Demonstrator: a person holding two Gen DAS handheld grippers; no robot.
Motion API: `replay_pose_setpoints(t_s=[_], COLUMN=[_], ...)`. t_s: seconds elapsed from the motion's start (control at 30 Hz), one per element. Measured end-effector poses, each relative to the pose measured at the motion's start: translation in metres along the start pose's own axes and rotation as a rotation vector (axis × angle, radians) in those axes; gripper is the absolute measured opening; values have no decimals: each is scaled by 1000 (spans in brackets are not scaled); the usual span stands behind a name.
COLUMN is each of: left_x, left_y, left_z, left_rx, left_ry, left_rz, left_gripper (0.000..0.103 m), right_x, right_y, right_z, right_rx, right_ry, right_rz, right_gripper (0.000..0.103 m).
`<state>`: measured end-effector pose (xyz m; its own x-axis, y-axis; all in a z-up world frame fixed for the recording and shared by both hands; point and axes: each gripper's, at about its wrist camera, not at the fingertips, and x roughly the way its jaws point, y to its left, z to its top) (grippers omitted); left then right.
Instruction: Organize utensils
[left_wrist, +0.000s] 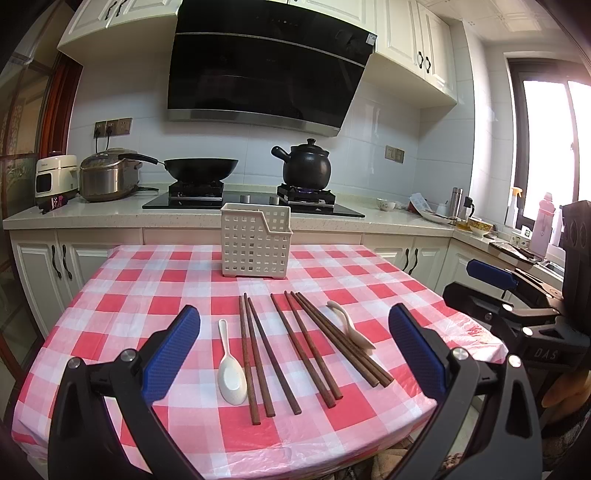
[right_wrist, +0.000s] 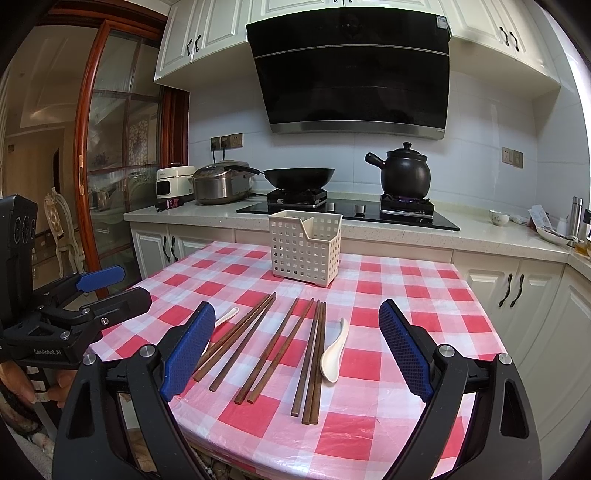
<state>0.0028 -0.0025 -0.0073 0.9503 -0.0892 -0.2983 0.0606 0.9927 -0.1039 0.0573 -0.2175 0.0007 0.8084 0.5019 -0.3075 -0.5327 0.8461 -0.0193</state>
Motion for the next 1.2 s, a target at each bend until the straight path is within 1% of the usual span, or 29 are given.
replay_pose_setpoints(t_s=[0.17,0.3,0.4,0.47,0.63,0.77,0.83,0.87,0.97,1.07,1.13,1.2], left_x=[5,15,24,33,72,107,125,134,153,168,180,189], left_y=[6,18,28,38,68,89,93,94,94,95,100,102], left_z=[-4,-7,-7,-8,-10,-17,-21,-23,-24,-22,-23,-23], left_rx=[-19,-43,-44,-65,-147,-225,-219,-200,-138,-117,-134,-146], left_ry=[21,48,66,90,211,329,399,427,473,518,564,601], left_rz=[8,20,69,76,102,119,128,145,189,205,199,197], left_gripper=[99,99,99,99,98,98,98,98,98,98,98,98], right_x=[3,16,33,46,86,121,136,145,165,183,196,206], right_y=[-2,-6,-14,-18,-31,-49,-57,-59,-64,-67,-70,-74], right_z=[-5,-11,-13,-15,-21,-26,-27,-27,-27,-26,-28,-30], right_rx=[20,38,51,67,82,121,132,134,139,153,171,187], right_ry=[16,41,87,128,233,322,360,386,440,478,515,546], right_rz=[-3,-11,-25,-30,-56,-68,-81,-89,-98,-84,-65,-52], right_gripper=[85,85,85,85,85,85,85,85,85,85,80,70])
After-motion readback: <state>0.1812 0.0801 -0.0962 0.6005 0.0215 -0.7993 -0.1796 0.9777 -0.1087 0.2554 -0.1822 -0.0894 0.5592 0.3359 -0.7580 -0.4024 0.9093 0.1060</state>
